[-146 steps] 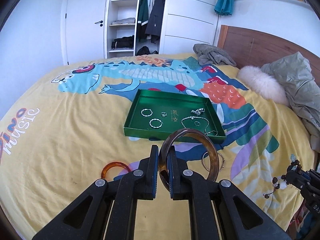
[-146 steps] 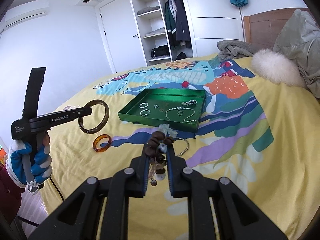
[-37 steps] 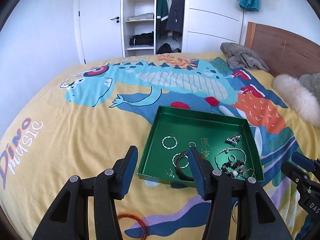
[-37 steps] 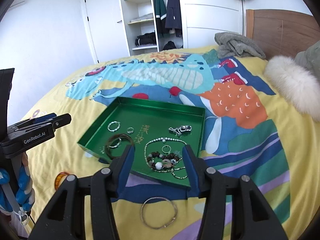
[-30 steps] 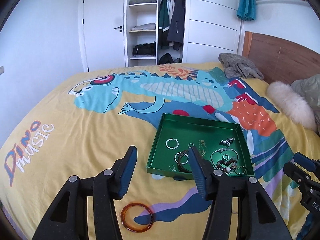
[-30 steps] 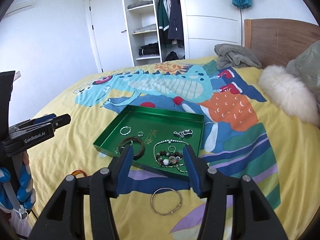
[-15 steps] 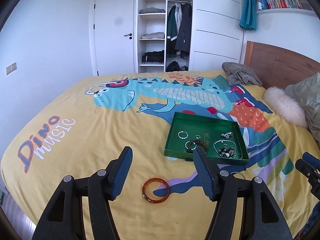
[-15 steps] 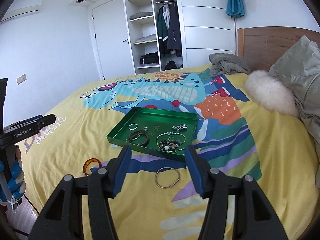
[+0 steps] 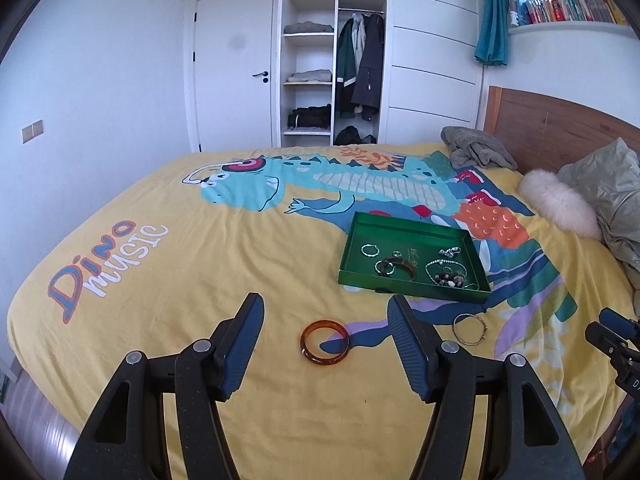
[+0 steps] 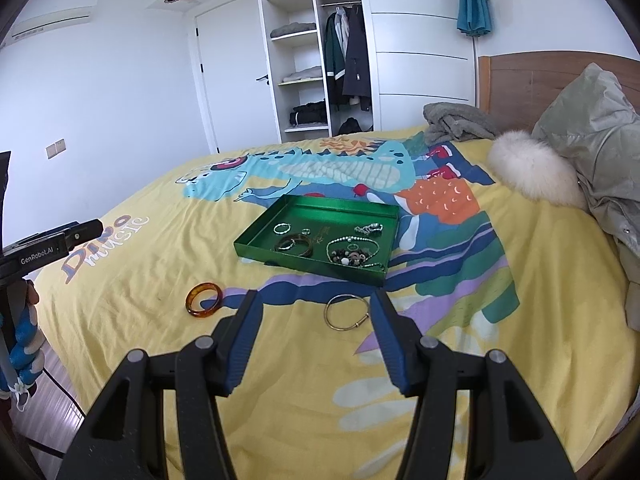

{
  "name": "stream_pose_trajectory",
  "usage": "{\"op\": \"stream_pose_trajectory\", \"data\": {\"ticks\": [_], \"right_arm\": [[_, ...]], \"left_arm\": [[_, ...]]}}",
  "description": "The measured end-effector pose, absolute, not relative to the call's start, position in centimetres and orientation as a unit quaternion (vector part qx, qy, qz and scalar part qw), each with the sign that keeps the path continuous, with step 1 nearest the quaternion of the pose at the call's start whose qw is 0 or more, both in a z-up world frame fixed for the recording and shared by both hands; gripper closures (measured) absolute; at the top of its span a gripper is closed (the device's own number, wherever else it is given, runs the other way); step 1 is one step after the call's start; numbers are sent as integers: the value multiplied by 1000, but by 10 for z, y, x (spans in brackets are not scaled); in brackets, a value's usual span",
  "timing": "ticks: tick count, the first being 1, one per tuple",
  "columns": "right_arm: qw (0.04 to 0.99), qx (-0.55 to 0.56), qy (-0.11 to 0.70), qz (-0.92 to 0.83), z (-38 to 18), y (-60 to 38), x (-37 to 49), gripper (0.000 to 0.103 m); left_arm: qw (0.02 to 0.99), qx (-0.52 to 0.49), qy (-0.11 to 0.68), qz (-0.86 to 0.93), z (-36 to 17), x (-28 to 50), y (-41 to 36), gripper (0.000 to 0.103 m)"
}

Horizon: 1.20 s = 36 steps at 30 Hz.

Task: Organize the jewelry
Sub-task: 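Move the left tool toward the amber bangle while the right tool approaches the silver cuff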

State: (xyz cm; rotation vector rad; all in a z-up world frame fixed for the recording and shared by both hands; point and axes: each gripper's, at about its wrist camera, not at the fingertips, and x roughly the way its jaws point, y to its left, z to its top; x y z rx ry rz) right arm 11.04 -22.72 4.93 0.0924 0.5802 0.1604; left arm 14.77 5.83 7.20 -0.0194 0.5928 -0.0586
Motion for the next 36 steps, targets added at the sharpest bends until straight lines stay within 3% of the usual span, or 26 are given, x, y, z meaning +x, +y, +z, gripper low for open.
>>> {"op": "stream_pose_trajectory", "data": {"ticks": [18, 36], "right_arm": [[952, 47, 295, 73, 33, -233, 75, 49], [935, 69, 342, 55, -31, -258, 113, 49]], "left_arm": [[954, -28, 297, -18, 48, 118, 79, 36], [932, -56, 357, -14, -31, 162, 110, 37]]}}
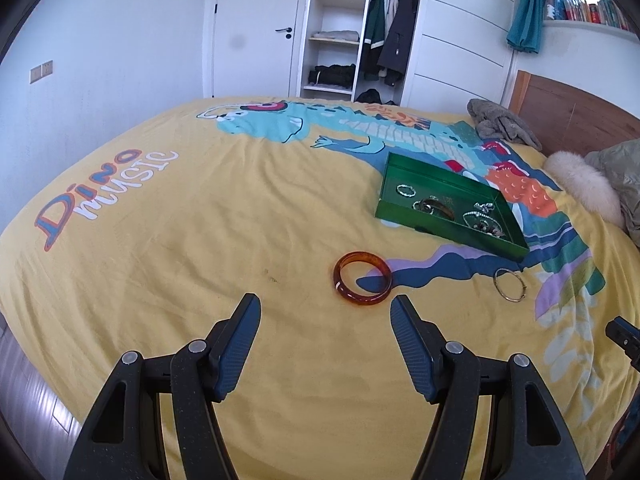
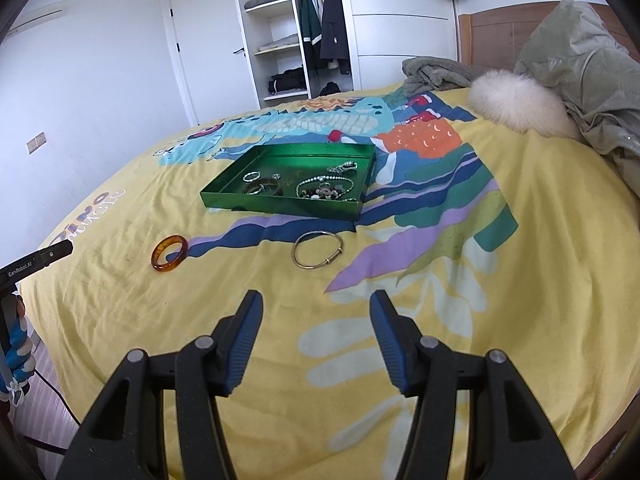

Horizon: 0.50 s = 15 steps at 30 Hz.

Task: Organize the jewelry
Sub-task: 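Move the left tool toward the amber bangle while the right tool approaches the silver cuff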

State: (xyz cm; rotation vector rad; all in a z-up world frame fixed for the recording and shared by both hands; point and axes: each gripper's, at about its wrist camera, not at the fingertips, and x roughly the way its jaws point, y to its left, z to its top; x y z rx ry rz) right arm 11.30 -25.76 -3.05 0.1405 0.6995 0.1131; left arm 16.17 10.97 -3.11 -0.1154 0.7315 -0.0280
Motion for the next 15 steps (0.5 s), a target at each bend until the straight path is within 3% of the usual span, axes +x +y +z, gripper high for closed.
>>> {"op": "stream_pose_trajectory", "data": {"ticks": [15], "right_arm": [[916, 96, 386, 53, -86, -272, 177, 50]], "left_arm": [[910, -46, 410, -31, -86, 239, 96, 41]]}}
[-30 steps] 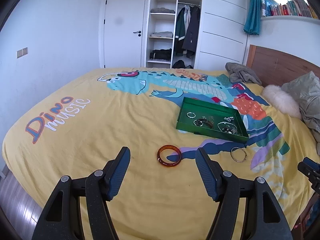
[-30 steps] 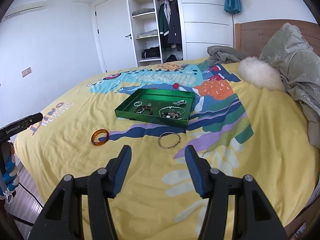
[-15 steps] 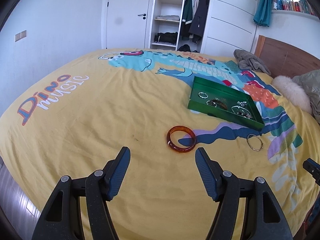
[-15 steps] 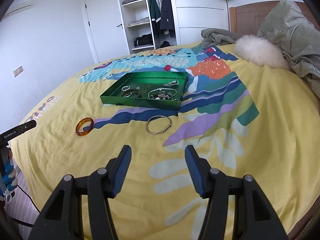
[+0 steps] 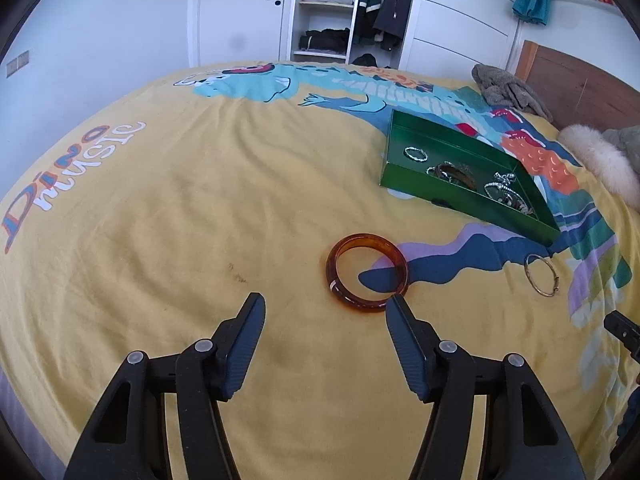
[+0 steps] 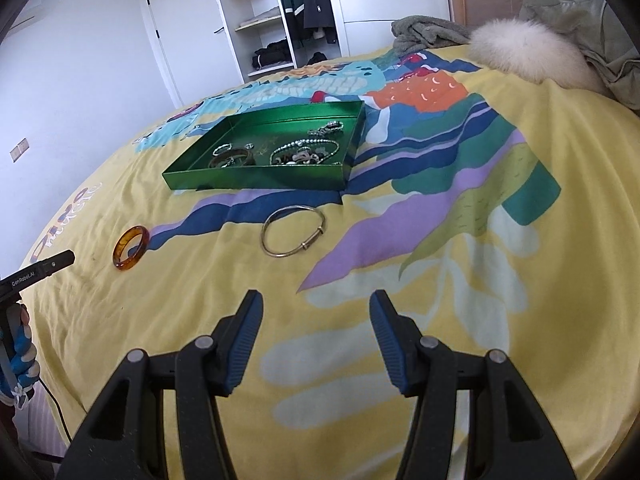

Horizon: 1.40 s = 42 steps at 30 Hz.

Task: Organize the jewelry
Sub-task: 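Move the left tool toward the amber bangle while the right tool approaches the silver cuff, then grasp the amber bangle with the left tool while the right tool grasps the silver cuff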

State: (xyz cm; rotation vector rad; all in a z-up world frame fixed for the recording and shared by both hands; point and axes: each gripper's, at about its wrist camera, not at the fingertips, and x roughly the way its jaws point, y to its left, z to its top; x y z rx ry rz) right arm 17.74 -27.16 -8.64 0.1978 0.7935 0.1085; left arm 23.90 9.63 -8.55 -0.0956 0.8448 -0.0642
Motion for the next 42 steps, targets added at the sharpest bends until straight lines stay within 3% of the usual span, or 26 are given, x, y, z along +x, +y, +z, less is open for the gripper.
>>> {"op": "stream_pose_trajectory", "data": {"ticks": [7, 9, 16, 21, 35, 42], "right_arm": [[908, 127, 393, 69, -99, -269, 231, 51], [903, 132, 401, 74, -105, -265, 245, 59], [887, 163, 428, 61, -132, -268, 277, 65], [880, 166, 439, 66, -141, -267, 293, 79], [870, 150, 462, 90, -156, -261, 309, 80], [876, 135, 457, 77, -154, -257, 308, 88]], "left_arm": [[901, -36, 431, -33, -106, 283, 86, 48], [898, -33, 437, -33, -113, 293, 84, 49], [889, -21, 456, -27, -134, 315, 82, 54], [884, -14, 466, -27, -147, 324, 79, 57], [884, 1, 468, -22, -156, 336, 68, 57], [888, 25, 460, -21, -153, 336, 58, 71]]}}
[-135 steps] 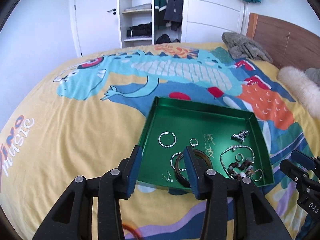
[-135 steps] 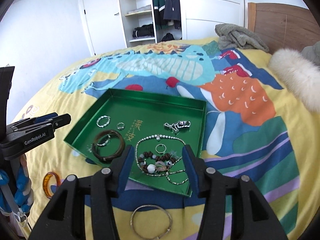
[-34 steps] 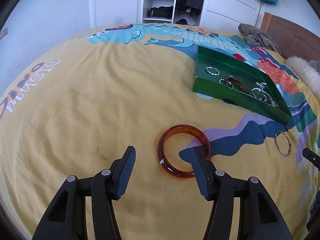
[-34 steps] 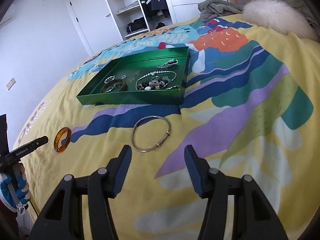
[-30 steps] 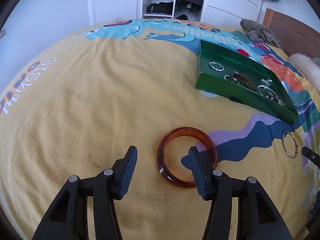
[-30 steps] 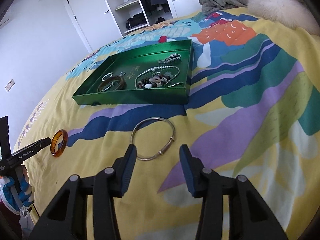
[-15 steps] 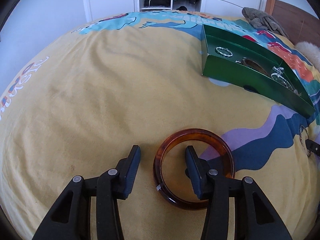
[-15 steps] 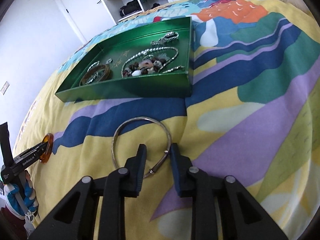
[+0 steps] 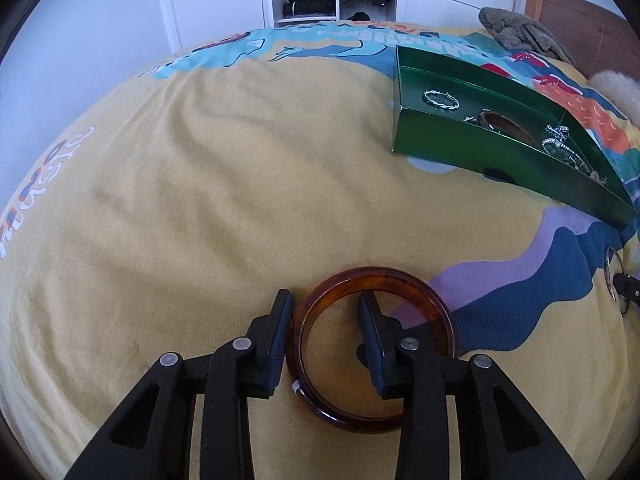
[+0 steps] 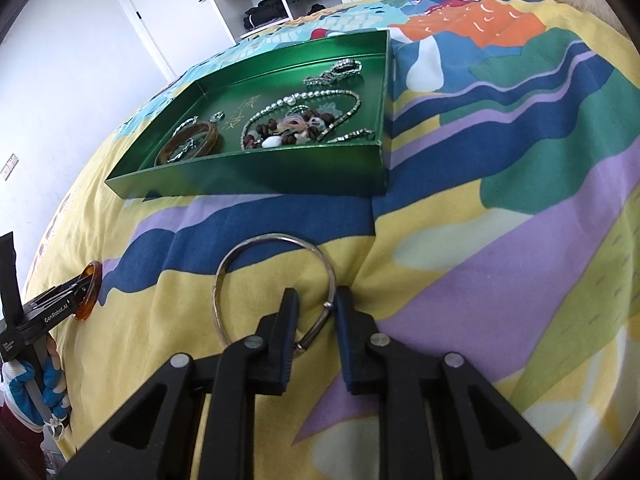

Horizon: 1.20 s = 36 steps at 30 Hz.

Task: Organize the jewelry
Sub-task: 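Grasp the amber bangle with the left tool while the right tool grasps the silver cuff, then carry the amber bangle with the left tool while the right tool carries the cuff to the tray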

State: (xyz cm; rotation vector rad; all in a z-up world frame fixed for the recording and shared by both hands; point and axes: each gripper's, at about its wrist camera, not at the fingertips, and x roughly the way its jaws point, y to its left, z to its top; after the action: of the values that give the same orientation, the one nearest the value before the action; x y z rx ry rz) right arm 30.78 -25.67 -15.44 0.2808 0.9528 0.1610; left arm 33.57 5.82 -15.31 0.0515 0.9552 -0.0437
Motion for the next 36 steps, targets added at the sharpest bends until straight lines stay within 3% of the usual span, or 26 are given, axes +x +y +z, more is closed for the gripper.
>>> {"op": "stream_pose_trajectory", "data": {"ticks": [2, 4, 5, 36], "right_arm": [[880, 127, 453, 70, -152, -255, 307, 93], [883, 126, 447, 67, -150, -255, 305, 97], [885, 124, 443, 65, -149, -255, 303, 98], [929, 129, 341, 64, -74, -267, 226, 98]], "left_arm": [[888, 27, 458, -21, -152, 336, 58, 77], [889, 28, 457, -24, -151, 335, 58, 90], [889, 34, 455, -23, -150, 334, 57, 91], [923, 49, 381, -19, -70, 274, 50, 94]]}}
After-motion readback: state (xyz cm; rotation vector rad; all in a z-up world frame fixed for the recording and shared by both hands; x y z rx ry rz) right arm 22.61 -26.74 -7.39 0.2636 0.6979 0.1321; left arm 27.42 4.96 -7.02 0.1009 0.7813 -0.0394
